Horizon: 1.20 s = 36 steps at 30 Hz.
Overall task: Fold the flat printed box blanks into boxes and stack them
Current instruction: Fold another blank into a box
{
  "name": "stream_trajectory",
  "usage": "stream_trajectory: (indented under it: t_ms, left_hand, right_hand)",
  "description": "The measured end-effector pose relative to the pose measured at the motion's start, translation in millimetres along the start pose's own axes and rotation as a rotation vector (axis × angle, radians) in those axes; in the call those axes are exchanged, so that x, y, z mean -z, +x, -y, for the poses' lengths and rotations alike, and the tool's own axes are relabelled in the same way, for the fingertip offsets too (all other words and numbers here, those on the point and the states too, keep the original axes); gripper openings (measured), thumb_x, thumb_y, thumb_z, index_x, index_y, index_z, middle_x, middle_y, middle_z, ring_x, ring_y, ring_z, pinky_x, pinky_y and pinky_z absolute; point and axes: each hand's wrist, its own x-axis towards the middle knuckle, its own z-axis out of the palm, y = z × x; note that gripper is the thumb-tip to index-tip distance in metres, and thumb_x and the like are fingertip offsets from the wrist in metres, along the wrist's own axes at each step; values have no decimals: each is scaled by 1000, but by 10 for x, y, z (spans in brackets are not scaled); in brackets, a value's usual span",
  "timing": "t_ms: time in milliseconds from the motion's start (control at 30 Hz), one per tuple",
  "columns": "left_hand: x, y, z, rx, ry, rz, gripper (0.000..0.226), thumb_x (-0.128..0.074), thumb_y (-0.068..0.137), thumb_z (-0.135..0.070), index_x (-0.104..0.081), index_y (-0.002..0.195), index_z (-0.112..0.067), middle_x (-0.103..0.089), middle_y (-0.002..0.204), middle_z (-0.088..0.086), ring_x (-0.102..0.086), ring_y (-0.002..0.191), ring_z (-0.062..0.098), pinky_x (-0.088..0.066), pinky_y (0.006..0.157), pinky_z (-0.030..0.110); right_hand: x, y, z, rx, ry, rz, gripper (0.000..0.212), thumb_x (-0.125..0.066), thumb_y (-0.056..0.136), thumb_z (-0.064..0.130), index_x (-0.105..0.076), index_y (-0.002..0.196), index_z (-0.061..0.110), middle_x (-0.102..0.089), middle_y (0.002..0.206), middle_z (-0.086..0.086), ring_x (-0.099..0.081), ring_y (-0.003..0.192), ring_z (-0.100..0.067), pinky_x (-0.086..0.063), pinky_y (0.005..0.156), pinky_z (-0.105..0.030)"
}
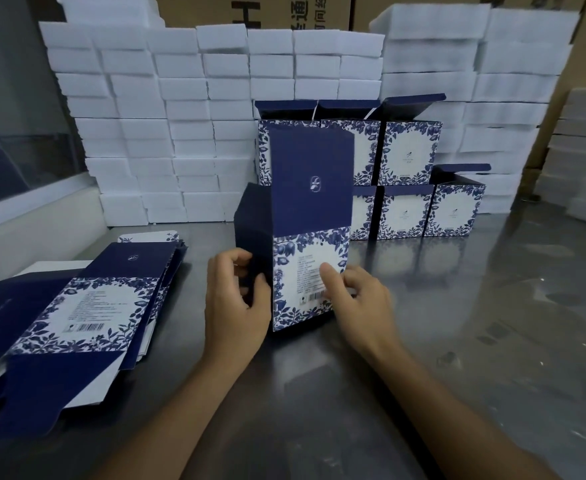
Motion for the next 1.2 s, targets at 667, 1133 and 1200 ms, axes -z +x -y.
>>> stream_trajectory:
  t_ms: [667,1133,1200]
  left_hand:
    - [123,49,1,336,-50,208,43,-81,69,-54,-61,96,-27,-58,124,-9,-50,120,5,-46,94,35]
    - [78,21,-40,194,-54,346,66,-88,47,-63,-53,76,-16,-47,123,-22,-41,113,-21,-45,87,22]
    - [66,16,-85,114,-12,297,67,-82,47,-62,-48,82,-17,-46,122,-16,-46,115,-8,-51,87,28]
  right_hand:
    - [-40,59,-25,-243,278,-2,48,-36,91,62,-62,93,22,-67,94,9,-65,99,-20,-53,91,-48]
    - [22,74,120,-403,530,18,74,-48,63,88,-67,113,37,-69,117,17,-63,112,-3,-44,104,-36]
    - [20,80,134,-465,566,1,71,-50,64,88,-66,110,36,-68,116,14,-62,114,-11,-42,107,-41]
